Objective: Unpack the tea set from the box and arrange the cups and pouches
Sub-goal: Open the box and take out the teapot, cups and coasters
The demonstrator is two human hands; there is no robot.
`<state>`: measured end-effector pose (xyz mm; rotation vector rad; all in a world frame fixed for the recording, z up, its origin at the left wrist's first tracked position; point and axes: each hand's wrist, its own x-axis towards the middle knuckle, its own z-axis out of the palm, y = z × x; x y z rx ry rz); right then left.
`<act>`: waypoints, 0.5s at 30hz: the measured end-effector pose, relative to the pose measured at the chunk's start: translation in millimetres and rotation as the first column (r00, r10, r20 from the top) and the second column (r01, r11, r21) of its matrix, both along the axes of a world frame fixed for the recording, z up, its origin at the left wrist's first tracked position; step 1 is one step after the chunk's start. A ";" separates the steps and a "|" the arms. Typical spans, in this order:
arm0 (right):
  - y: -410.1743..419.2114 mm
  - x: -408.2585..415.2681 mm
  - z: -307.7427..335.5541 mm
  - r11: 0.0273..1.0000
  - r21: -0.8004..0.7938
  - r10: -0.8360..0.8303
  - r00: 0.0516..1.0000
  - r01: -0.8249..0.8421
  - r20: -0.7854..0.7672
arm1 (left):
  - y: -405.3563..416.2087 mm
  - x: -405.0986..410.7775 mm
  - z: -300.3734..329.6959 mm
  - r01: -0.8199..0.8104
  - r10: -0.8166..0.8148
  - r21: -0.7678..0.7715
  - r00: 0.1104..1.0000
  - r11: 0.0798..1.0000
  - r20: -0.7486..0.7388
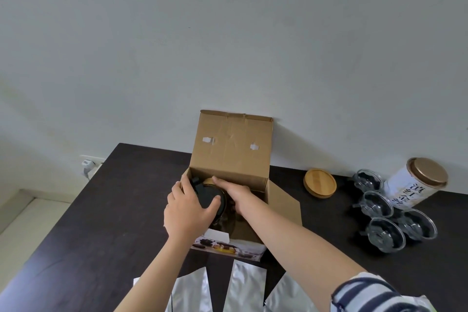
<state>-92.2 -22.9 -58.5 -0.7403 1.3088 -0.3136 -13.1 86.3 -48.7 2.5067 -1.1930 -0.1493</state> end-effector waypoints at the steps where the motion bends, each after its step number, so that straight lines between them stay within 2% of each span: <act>1: -0.2 0.2 0.3 1.000 0.001 0.012 1.000 -0.012 0.004 | 0.2 0.0 0.1 0.002 -0.002 -0.002 1.000 1.000 0.000; 9: 3.2 -3.3 -4.0 0.996 0.008 -0.090 0.996 0.089 0.030 | 0.5 -1.4 2.9 0.003 -0.003 0.004 1.000 1.000 -0.002; 15: 4.6 -14.4 19.8 0.986 -0.054 -0.155 0.988 0.156 0.017 | 1.2 -0.6 3.6 0.002 -0.002 0.012 1.000 1.000 0.001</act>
